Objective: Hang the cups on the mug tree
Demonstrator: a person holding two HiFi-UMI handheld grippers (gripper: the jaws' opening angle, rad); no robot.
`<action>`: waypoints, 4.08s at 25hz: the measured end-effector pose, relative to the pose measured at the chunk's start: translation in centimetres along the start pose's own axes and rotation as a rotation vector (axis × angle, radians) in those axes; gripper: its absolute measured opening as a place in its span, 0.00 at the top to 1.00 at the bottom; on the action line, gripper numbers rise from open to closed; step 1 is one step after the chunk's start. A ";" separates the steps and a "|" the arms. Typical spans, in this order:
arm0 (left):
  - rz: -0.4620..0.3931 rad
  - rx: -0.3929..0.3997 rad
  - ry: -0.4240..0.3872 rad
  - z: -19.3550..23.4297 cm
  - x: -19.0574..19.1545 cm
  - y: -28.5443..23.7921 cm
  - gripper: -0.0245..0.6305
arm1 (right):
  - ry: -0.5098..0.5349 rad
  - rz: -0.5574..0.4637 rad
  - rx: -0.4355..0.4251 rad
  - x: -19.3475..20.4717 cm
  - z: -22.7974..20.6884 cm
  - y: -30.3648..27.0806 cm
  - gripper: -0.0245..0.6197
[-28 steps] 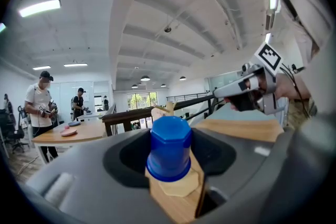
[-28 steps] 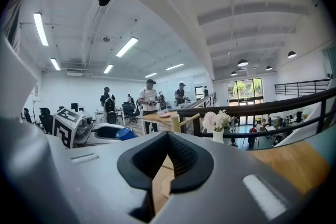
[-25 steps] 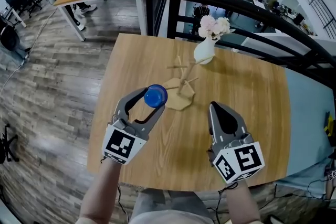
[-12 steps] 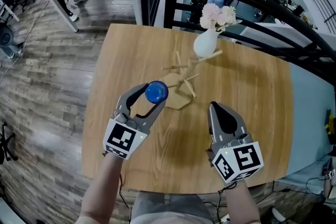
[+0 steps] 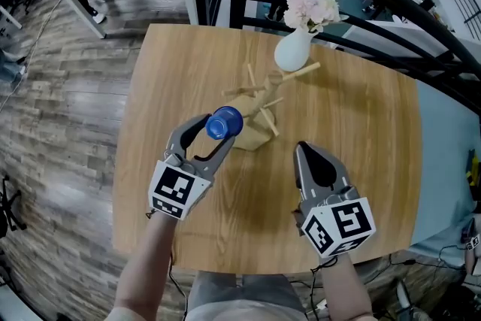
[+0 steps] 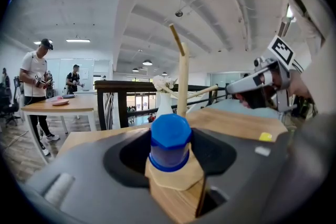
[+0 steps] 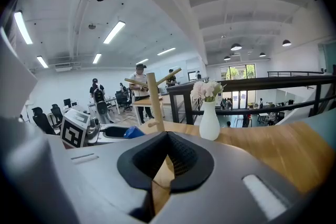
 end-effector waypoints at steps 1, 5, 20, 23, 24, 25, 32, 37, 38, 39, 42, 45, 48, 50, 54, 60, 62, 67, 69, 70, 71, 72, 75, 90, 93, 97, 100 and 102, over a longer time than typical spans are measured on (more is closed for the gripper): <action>0.006 0.001 0.009 0.0 0.3 -0.2 0.61 | 0.000 0.004 -0.001 0.1 -0.1 -0.1 0.96; 0.017 -0.016 0.029 0.0 0.7 -0.2 0.58 | -0.004 0.009 -0.007 0.6 -0.1 -0.1 0.96; -0.077 -0.027 0.049 -2.1 -4.9 4.7 0.72 | 0.028 -0.036 -0.042 -1.9 2.9 3.3 0.96; -0.117 -0.020 0.059 -3.0 -7.1 6.2 0.76 | 0.037 -0.064 -0.044 -3.1 3.5 4.8 0.96; -0.125 -0.023 0.052 -3.2 -7.9 6.7 0.78 | 0.038 -0.075 -0.045 -3.5 3.8 5.3 0.96; -0.132 -0.028 0.046 -3.4 -8.6 7.4 0.80 | 0.040 -0.085 -0.046 -3.8 4.1 5.9 0.96; -0.201 -0.076 0.016 -4.2 -14.3 12.1 0.91 | 0.074 -0.157 -0.060 -7.4 6.6 10.4 0.96; -0.224 -0.085 0.003 -5.5 -17.5 15.4 0.93 | 0.093 -0.202 -0.076 -9.2 8.5 14.1 0.96; -0.229 -0.087 0.005 -5.9 -18.0 16.1 0.93 | 0.097 -0.209 -0.079 -9.4 8.9 14.8 0.96; -0.235 -0.088 0.006 -6.3 -18.5 16.8 0.94 | 0.100 -0.214 -0.082 -9.6 9.3 15.6 0.96; -0.241 -0.084 -0.010 -7.8 -19.5 18.5 0.94 | 0.105 -0.222 -0.093 -9.6 10.4 17.6 0.96; -0.234 -0.068 -0.039 -9.5 -20.3 19.9 0.94 | 0.103 -0.228 -0.099 -9.4 11.2 19.3 0.96; -0.229 -0.060 -0.079 -11.1 -20.8 21.2 0.94 | 0.104 -0.235 -0.104 -9.3 11.9 21.1 0.96; -0.222 -0.055 -0.091 -12.1 -20.7 21.8 0.94 | 0.116 -0.242 -0.104 -9.1 12.4 22.3 0.96; -0.204 -0.057 -0.063 -13.4 -19.9 22.9 0.94 | 0.116 -0.235 -0.109 -8.1 13.1 24.0 0.96; -0.197 -0.045 -0.038 -14.7 -18.8 23.6 0.96 | 0.092 -0.200 -0.123 -6.0 13.6 24.5 0.96; -0.197 -0.031 -0.043 -15.2 -18.8 23.4 0.96 | 0.092 -0.193 -0.126 -5.8 13.6 24.5 0.96; -0.189 -0.018 -0.030 -16.3 -19.2 23.1 0.96 | 0.094 -0.192 -0.129 -5.8 13.4 24.5 0.96; -0.192 -0.029 -0.031 -16.0 -19.0 22.9 0.96 | 0.095 -0.196 -0.126 -6.0 13.3 24.6 0.96; -0.193 -0.034 -0.025 -15.7 -19.1 22.8 0.96 | 0.095 -0.199 -0.122 -6.1 13.2 24.7 0.96; -0.194 -0.036 -0.018 -15.6 -19.2 22.7 0.96 | 0.096 -0.203 -0.116 -6.3 13.0 24.9 0.96; -0.196 -0.035 -0.012 -15.5 -19.4 22.6 0.96 | 0.099 -0.208 -0.107 -6.5 12.7 25.0 0.96; -0.196 -0.012 -0.014 -15.7 -19.4 22.0 0.96 | 0.140 -0.214 -0.066 -6.8 11.6 25.6 0.96; -0.186 0.169 -0.015 -20.6 -19.1 13.0 0.96 | 0.057 -0.159 0.094 -3.0 2.6 26.1 0.75; -0.178 0.200 -0.007 -21.4 -18.6 11.2 0.96 | 0.032 -0.134 0.125 -1.4 0.8 25.8 0.72; -0.159 0.233 -0.017 -22.7 -17.7 8.9 0.96 | -0.003 -0.101 0.151 0.6 -1.3 25.3 0.69; -0.144 0.251 -0.019 -23.6 -17.1 7.6 0.96 | -0.037 -0.073 0.147 2.2 -2.4 24.8 0.68; -0.132 0.263 -0.026 -24.2 -16.7 6.7 0.96 | -0.050 -0.050 0.151 3.3 -3.2 24.3 0.67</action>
Point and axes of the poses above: the fingertips, and each gripper's own axes: y backward along the fingers, z to its left, x out of its underside, the point moved 3 cm from there along y, backward along the fingers, and after that the axes turned 8 degrees about -y, right-handed, at the moved point
